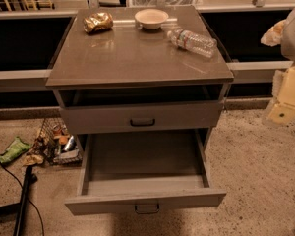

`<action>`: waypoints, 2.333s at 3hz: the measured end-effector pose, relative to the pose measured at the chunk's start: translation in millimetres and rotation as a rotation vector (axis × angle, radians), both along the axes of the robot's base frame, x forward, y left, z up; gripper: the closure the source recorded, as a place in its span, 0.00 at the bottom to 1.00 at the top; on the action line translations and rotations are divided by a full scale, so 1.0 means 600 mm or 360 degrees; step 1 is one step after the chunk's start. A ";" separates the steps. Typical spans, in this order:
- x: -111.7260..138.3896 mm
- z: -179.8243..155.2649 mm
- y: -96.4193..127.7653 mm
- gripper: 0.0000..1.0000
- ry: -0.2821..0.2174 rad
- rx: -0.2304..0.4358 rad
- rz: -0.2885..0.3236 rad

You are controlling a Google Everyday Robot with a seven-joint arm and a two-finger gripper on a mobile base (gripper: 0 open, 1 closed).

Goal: Close middle drawer

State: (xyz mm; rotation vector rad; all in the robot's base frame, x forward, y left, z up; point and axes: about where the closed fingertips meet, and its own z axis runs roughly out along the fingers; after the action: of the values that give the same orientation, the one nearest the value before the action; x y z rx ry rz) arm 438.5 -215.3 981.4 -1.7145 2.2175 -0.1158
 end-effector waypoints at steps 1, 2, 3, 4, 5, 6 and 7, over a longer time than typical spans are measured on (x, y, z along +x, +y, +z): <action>0.001 -0.001 0.002 0.00 0.0003 0.0013 0.0004; -0.004 -0.062 0.022 0.00 0.0086 0.0086 0.0045; -0.021 -0.164 0.069 0.00 0.0222 0.0222 0.0120; -0.040 -0.257 0.115 0.00 0.0369 0.0346 0.0180; -0.054 -0.323 0.156 0.00 0.0483 0.0454 0.0241; -0.055 -0.326 0.157 0.00 0.0488 0.0456 0.0246; -0.047 -0.378 0.162 0.00 0.0476 0.0484 0.0268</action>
Offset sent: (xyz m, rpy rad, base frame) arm -0.0086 0.0404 -0.1252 0.1630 0.1952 0.0890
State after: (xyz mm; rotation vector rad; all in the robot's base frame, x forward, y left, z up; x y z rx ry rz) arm 410.5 -118.3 754.5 -1.8264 2.1347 0.5228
